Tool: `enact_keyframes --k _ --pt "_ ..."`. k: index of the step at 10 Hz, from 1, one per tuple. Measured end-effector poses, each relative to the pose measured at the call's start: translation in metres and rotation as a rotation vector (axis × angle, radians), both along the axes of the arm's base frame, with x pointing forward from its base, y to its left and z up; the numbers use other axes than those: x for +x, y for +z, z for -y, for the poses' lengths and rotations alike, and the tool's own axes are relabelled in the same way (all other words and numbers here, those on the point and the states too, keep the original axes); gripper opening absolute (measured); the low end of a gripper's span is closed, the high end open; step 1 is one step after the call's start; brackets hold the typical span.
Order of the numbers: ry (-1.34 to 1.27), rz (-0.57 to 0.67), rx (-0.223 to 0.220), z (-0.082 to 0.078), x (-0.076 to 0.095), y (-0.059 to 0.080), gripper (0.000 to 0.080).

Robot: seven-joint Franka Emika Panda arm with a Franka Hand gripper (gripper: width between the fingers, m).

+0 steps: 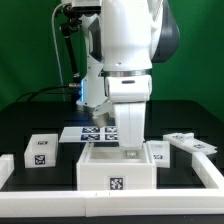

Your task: Assemble cabinet

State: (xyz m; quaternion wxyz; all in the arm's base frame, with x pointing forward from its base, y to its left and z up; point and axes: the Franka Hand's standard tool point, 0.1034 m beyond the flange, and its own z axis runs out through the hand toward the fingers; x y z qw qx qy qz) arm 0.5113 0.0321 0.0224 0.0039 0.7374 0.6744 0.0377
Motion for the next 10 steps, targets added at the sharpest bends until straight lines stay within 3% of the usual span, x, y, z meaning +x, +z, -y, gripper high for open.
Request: enact_keyframes --k 6,8,10 --pt "0.025 -0.005 0.023 -0.066 0.007 0.0 0.0034" --pt "0.014 -0.014 0.024 -0.082 0.008 0.0 0.0034" --pt "-0.027 -0.018 0.023 -0.082 0.007 0.0 0.0034"
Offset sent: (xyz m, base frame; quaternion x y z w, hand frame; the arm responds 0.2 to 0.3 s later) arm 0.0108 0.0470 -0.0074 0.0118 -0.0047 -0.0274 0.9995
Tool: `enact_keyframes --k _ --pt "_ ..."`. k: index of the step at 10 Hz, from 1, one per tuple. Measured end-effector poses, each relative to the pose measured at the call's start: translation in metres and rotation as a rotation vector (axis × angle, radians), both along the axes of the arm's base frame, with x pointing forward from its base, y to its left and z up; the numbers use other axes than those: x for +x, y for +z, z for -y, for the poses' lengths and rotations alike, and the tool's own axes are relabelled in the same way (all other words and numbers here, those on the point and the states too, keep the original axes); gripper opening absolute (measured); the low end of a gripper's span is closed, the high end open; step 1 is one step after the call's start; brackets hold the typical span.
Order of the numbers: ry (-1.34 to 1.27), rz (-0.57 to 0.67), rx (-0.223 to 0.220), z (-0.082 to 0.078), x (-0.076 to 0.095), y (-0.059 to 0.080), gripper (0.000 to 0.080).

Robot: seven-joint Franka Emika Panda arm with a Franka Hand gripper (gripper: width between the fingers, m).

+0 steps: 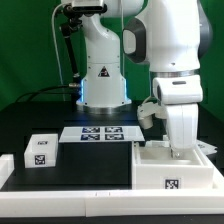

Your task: Assemble cabinet

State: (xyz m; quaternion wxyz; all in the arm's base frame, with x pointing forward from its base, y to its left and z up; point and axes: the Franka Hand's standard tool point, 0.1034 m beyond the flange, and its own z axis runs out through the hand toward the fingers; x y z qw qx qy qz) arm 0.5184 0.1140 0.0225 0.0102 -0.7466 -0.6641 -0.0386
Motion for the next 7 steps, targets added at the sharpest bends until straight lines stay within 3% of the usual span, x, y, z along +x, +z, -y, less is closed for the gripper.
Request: enact_keyframes --k 2,3,4,5,6,7 --pt "-0.001 -0.001 0.0 0.0006 -0.0004 -0.0006 0.0034" --pt "-0.002 -0.002 0.0 0.0009 -0.0005 -0.0008 0.022" --pt "-0.002 -0.002 0.0 0.0012 -0.0006 -0.001 0.0354" --pt "-0.002 -0.002 0.0 0.0013 -0.0007 -0.0011 0.0354" --pt "-0.003 -0.002 0.0 0.0015 -0.0008 -0.0012 0.0572" --pt "-0.003 -0.003 0.0 0.0016 -0.0008 -0.0013 0.0572"
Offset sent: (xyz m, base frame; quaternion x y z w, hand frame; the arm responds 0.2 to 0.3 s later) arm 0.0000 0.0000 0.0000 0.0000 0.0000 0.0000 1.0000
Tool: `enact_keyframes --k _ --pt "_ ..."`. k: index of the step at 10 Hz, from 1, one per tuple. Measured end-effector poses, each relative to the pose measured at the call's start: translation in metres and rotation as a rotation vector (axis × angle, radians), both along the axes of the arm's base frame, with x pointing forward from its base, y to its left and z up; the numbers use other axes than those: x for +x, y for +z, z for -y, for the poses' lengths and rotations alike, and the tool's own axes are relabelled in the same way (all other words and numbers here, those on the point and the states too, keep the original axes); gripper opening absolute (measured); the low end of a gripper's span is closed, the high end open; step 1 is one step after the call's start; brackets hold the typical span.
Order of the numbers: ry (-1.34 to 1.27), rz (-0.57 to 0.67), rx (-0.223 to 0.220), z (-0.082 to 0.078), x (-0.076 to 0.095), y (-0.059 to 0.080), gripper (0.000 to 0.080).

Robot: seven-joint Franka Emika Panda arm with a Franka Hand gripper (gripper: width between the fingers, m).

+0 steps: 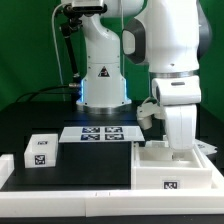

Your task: Assemble cabinet

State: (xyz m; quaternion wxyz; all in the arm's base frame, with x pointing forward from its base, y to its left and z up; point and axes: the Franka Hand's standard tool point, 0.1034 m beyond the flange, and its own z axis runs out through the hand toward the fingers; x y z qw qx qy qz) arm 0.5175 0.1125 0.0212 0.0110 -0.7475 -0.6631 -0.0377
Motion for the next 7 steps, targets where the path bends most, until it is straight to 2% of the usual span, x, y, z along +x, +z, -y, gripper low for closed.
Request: enact_keyframes --k 1,2,3,5,7 --pt "0.0 0.0 0.0 0.0 0.0 0.0 0.0734" --pt "0.0 0.0 0.0 0.0 0.0 0.0 0.0779" --pt "0.0 -0.002 -0.001 0.0 0.0 0.001 0.0779" --pt "0.01 0.005 -0.019 0.001 0.0 0.031 0.0795" --pt "0.023 0.021 -0.028 0.001 -0.015 0.052 0.0797"
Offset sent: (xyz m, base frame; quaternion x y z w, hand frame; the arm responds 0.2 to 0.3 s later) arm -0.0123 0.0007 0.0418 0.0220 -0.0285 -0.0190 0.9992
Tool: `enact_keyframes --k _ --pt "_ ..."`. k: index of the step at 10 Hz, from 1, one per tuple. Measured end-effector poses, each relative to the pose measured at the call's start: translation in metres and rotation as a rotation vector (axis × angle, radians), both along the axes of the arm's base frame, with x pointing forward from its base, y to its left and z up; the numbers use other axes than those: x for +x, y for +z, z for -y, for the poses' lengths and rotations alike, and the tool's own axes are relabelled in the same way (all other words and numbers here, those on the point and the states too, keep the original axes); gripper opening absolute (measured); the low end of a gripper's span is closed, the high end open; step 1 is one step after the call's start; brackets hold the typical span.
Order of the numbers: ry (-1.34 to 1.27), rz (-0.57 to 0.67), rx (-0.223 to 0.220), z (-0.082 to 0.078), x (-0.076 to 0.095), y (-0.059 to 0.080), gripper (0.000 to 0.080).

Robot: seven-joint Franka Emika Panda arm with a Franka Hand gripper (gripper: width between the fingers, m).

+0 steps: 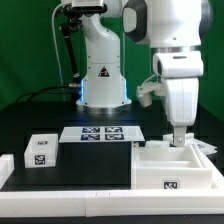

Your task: Assemble cabinet

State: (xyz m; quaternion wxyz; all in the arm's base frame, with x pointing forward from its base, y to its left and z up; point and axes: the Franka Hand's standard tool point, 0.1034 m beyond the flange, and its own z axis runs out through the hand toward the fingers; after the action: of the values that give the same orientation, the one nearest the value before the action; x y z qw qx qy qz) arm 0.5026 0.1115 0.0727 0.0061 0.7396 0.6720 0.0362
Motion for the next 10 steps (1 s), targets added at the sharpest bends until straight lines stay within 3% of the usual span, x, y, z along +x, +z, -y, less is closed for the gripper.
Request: enact_keyframes --k 2,3,5,10 --pt "0.04 0.023 0.007 -0.012 -0.026 0.008 0.0797" --pt "0.064 0.03 0.019 -0.024 -0.044 0.004 0.0797" --pt "0.071 0.014 0.037 -0.045 -0.064 -0.011 0.0797" --pt "0.168 0.03 0.036 -0.036 -0.059 -0.016 0.0797"
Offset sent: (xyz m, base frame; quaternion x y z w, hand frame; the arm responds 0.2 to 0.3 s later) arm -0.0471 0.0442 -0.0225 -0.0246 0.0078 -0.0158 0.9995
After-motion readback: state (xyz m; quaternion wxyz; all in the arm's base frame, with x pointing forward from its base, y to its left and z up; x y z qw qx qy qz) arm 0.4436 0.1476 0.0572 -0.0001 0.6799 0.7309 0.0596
